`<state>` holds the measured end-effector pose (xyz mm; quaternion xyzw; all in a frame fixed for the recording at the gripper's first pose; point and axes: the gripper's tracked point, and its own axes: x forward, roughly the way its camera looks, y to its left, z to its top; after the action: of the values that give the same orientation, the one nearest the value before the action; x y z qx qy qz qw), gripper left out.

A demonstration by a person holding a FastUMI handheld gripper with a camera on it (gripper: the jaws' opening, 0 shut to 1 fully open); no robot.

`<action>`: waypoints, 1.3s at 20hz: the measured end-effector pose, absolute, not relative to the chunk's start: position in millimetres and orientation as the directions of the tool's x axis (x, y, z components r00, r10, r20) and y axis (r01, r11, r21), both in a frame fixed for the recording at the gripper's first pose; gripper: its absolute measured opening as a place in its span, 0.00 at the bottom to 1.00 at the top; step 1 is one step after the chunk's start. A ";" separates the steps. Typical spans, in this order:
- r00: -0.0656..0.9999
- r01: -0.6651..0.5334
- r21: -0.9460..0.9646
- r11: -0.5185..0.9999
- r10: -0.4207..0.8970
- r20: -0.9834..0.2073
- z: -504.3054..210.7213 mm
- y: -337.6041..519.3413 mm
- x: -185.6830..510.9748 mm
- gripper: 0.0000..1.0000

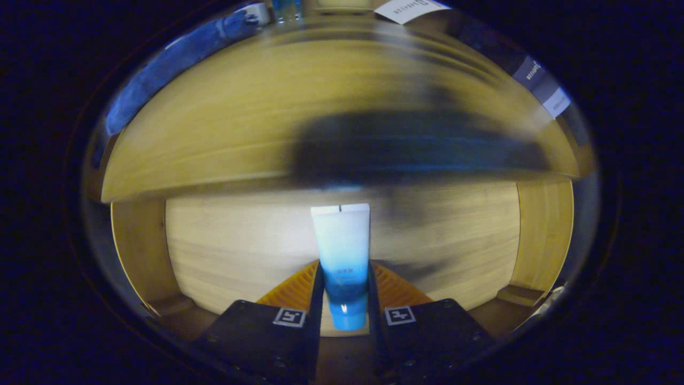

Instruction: Pull open the drawer, take out the items inside it, and place them on the countertop above the cabinet.

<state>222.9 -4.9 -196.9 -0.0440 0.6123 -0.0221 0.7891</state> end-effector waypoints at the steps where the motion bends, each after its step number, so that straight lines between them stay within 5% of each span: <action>1: 0.261 -0.027 -0.042 0.999 -0.033 -0.965 -196.0 2.7 222.5 0.39; 11: 0.462 -0.142 0.165 0.976 0.213 -0.861 -153.3 39.8 212.1 0.39; 26: 0.860 -0.161 0.205 0.966 0.239 -0.452 -70.4 29.8 230.1 0.39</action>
<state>230.1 29.8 -70.4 0.0802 0.2437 0.1039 0.9609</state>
